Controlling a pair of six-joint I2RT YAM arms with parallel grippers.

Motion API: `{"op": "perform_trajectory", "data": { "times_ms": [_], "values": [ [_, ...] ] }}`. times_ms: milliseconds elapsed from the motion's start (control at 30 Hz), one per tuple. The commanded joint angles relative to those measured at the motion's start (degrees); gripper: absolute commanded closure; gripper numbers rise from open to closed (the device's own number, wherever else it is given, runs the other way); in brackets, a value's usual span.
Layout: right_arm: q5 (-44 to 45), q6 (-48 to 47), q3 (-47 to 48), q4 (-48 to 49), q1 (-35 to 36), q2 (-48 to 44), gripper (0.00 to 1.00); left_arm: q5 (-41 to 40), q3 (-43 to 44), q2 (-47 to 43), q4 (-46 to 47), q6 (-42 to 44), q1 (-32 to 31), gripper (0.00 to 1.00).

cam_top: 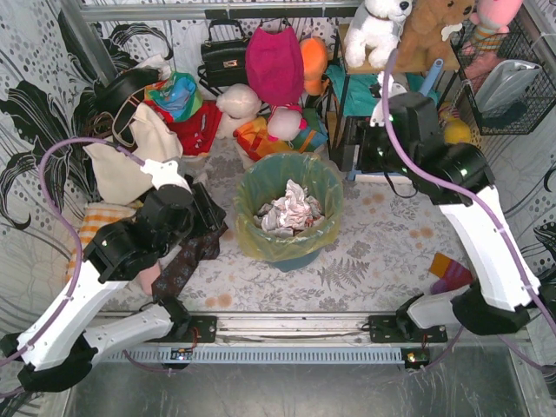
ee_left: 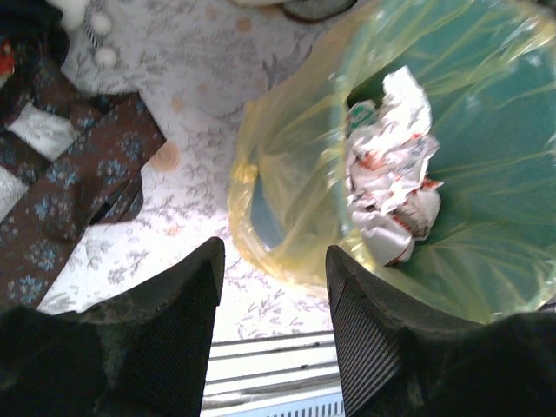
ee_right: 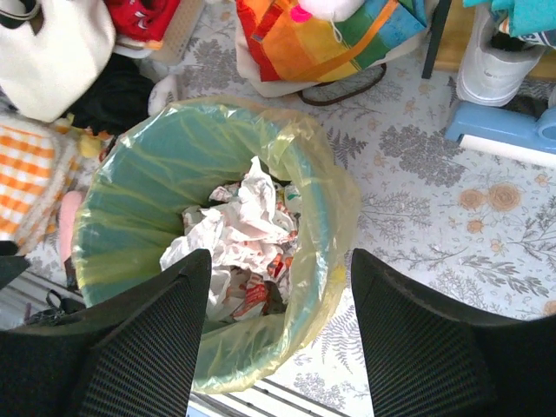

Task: Tie the trash bag

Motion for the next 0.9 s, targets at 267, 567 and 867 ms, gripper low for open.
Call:
{"op": "perform_trajectory", "data": {
  "times_ms": [267, 567, 867],
  "values": [
    [-1.4, 3.9, -16.0, 9.6, 0.1, -12.9, 0.33, 8.7, -21.2, -6.5, 12.6, -8.4, 0.5, 0.40],
    [0.8, 4.0, -17.3, 6.6, 0.1, -16.1, 0.33, 10.2, -31.1, -5.1, 24.5, -6.0, 3.7, 0.39],
    [1.5, 5.2, -18.6, 6.1, 0.1, -17.4, 0.33, 17.8, -35.5, -3.5, 30.8, -0.5, 13.1, 0.39]
  ]
}}
